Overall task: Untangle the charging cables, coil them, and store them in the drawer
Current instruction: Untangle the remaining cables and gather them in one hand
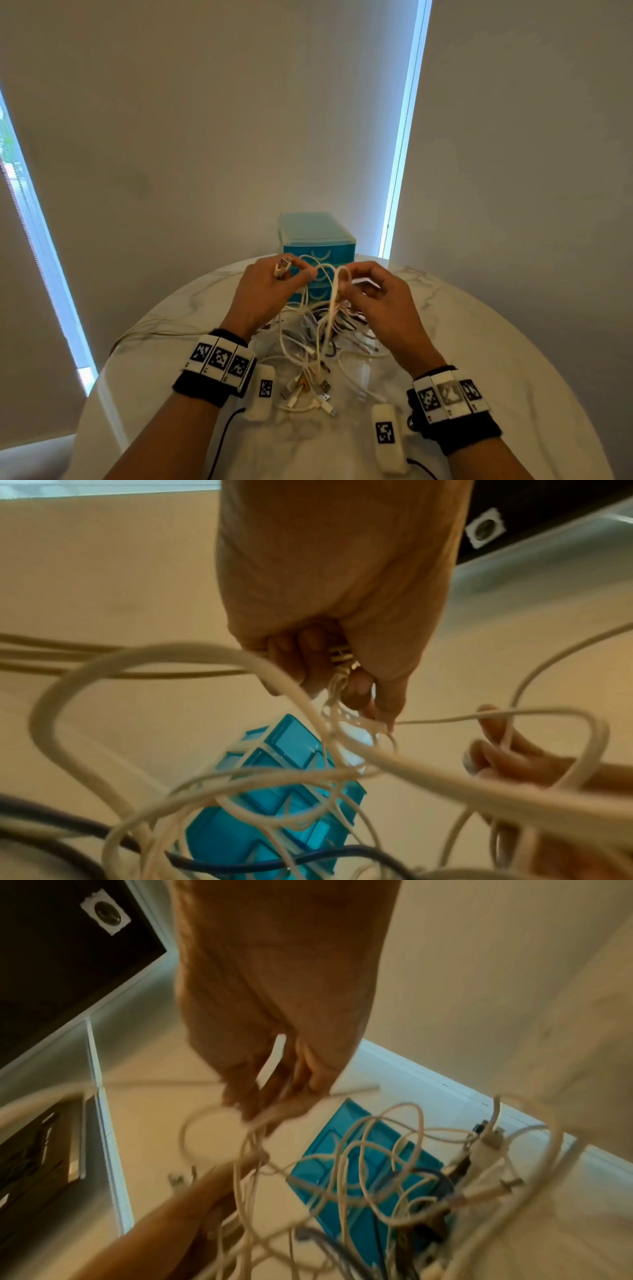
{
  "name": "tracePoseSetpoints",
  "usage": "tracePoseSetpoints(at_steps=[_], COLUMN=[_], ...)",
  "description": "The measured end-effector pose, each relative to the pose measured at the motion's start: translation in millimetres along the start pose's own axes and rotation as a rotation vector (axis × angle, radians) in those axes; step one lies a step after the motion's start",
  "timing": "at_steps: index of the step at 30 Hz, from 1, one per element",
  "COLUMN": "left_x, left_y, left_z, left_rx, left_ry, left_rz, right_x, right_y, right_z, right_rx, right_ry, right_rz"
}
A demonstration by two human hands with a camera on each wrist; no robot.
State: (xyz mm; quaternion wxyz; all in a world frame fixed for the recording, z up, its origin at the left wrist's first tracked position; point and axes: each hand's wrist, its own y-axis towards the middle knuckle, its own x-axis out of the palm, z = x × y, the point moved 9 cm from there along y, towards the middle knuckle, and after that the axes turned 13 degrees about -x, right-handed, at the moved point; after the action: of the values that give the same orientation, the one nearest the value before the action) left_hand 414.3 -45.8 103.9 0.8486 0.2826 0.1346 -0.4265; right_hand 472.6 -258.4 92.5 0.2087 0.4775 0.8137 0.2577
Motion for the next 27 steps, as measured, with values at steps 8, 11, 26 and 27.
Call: tracePoseSetpoints(at_steps=[8, 11, 26, 27], left_x=[15.5, 21.8, 7.0, 11.2], left_y=[-6.9, -6.0, 9.0, 6.6], left_z=[9.1, 9.3, -25.2, -22.4], left_rx=[0.047, 0.095, -0.021, -0.005], left_ry=[-0.001, 0.085, 0.170, 0.151], left_rz=[-0.099, -0.106, -0.024, -0.055], right_x=[24.4, 23.6, -41.7, -37.2], right_y=[-9.7, -9.4, 7.6, 5.7], right_z=[28.8, 30.6, 12.0, 14.0], right_rx=[0.370, 0.359, -0.013, -0.005], right_ry=[0.115, 0.029, 0.573, 0.555], right_rz=[-0.128, -0.103, 0.305, 0.284])
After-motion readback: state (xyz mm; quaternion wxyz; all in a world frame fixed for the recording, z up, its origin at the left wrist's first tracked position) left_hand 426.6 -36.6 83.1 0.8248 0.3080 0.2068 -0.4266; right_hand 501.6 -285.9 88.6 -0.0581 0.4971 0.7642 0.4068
